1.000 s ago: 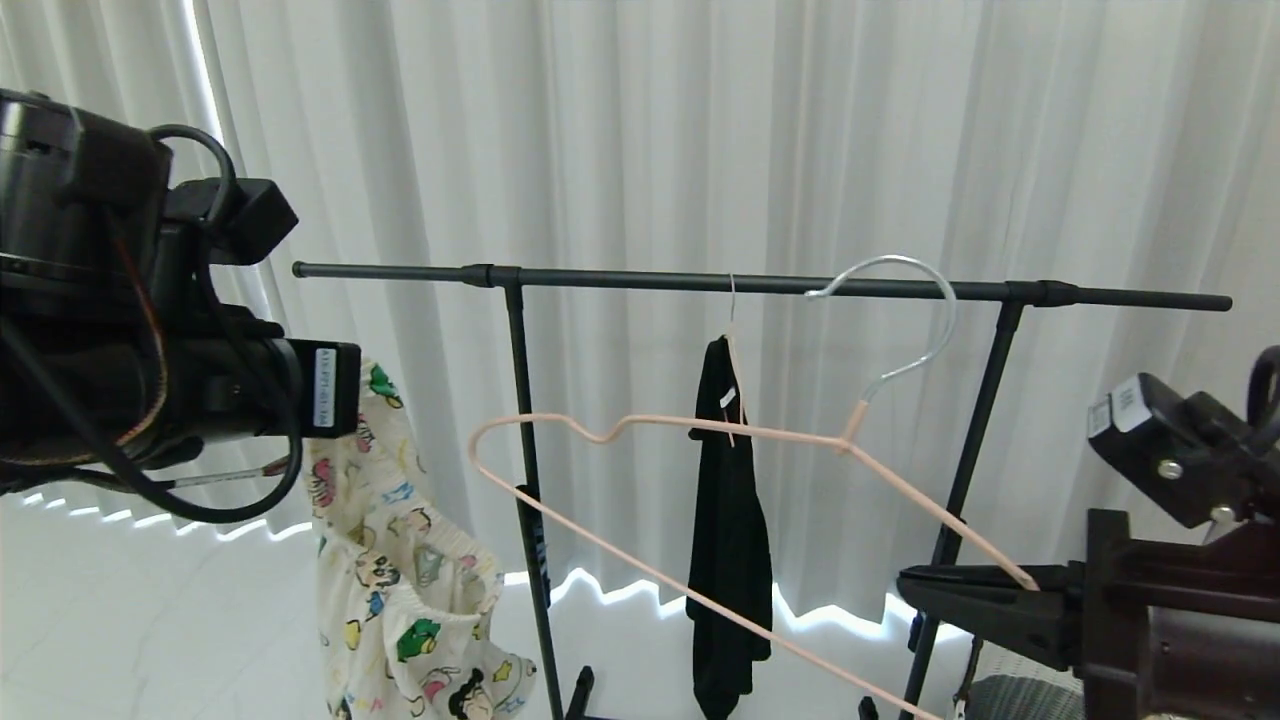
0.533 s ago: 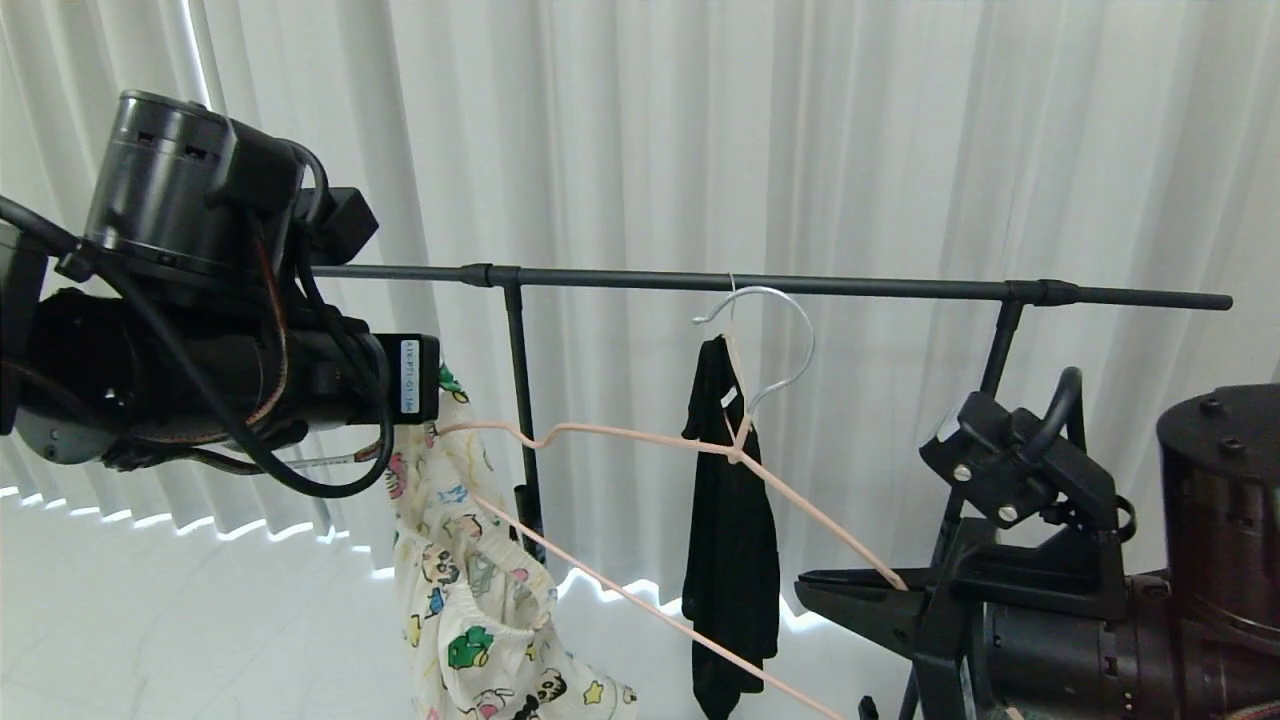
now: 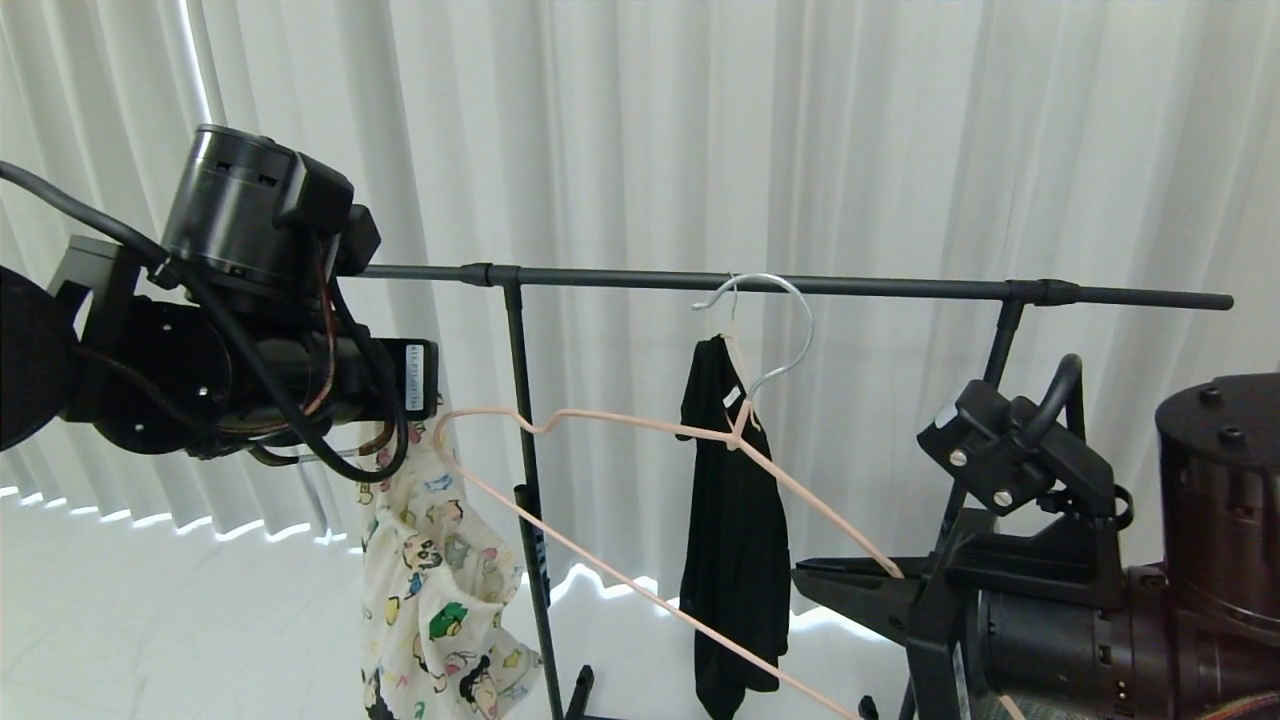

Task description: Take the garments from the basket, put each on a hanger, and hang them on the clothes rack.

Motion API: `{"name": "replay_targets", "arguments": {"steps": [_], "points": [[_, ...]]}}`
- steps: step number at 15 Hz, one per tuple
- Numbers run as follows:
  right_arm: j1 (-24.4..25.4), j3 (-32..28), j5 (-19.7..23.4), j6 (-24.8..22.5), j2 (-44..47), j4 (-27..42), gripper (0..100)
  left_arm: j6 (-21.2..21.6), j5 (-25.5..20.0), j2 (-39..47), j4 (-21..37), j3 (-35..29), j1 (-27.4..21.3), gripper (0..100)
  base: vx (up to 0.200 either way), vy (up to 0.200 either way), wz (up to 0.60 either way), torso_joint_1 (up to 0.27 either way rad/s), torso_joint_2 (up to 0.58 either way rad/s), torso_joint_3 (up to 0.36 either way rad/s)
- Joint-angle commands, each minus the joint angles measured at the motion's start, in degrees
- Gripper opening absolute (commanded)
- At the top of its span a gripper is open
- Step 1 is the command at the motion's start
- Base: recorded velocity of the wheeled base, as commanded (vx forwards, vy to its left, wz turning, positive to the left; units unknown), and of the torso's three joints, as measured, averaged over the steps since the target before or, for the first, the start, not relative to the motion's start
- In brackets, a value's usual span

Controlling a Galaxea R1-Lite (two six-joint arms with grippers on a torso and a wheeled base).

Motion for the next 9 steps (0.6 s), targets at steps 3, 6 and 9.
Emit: {"name": "replay_targets", "arguments": {"steps": [3, 6, 9], "points": [[1.8, -0.2, 0.2, 0.0, -0.2, -0.1, 0, 0.3, 0.2, -0.1, 0.1, -0.3, 0.0, 0, 0.0, 0.0, 0.0, 0.0, 0.0, 0.0], [1.8, -0.5, -0.2, 0.1, 1.6, -0.2, 0, 0.4, 0.1, -0.9, 0.1, -0.3, -0.7, 0, 0.0, 0.0, 0.0, 0.0, 0.0, 0.0], [1.3, -3.2, -0.8, 0.8, 3.8, -0.3, 0, 2.6, -0.5, -2.7, 0.1, 0.2, -1.8, 0, 0.0, 0.0, 0.0, 0.0, 0.0, 0.0]]}}
